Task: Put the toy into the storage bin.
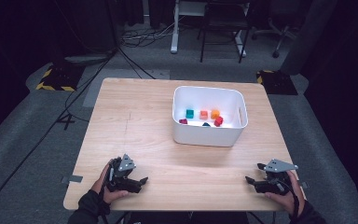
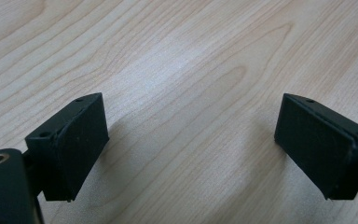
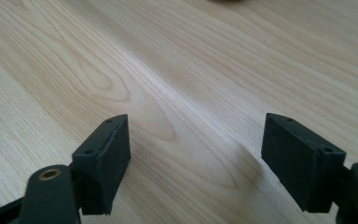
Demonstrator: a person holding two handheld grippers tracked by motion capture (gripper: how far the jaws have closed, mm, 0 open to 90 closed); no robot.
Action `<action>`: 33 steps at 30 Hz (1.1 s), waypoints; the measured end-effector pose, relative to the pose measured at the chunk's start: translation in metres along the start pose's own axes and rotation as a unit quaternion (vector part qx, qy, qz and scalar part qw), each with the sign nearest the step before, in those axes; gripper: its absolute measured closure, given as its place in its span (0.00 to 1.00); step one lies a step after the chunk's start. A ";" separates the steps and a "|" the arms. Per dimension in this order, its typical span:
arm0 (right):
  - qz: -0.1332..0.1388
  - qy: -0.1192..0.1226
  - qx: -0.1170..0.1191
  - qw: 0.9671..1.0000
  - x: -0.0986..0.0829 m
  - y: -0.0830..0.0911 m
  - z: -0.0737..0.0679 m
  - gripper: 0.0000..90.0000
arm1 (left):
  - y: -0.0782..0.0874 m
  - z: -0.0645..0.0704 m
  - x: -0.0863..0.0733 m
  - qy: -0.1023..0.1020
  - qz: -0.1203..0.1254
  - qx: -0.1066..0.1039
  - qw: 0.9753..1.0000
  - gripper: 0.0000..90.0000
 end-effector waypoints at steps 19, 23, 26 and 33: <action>0.011 -0.035 0.005 0.999 -0.008 0.002 0.006 0.23 | 0.000 -0.001 0.001 -0.001 0.002 0.004 1.000 0.11; 0.011 -0.033 0.008 0.999 -0.008 0.002 0.006 0.23 | -0.001 -0.001 0.001 0.002 0.003 0.003 1.000 0.11; 0.012 -0.031 0.009 0.999 -0.008 0.002 0.006 0.23 | -0.001 -0.001 0.001 0.002 0.002 0.005 1.000 0.11; 0.012 -0.029 0.011 0.999 -0.008 0.002 0.006 0.23 | 0.000 -0.001 0.001 0.003 0.003 0.008 1.000 0.11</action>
Point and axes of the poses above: each handheld gripper's, and its own axes: y roughly backward along the jaws, x roughly out of its top, z roughly to its right, the point moved 10 cm from there along -y, roughly forward along the jaws, and after that the axes turned 9 degrees about -x, right-handed, at the moved point
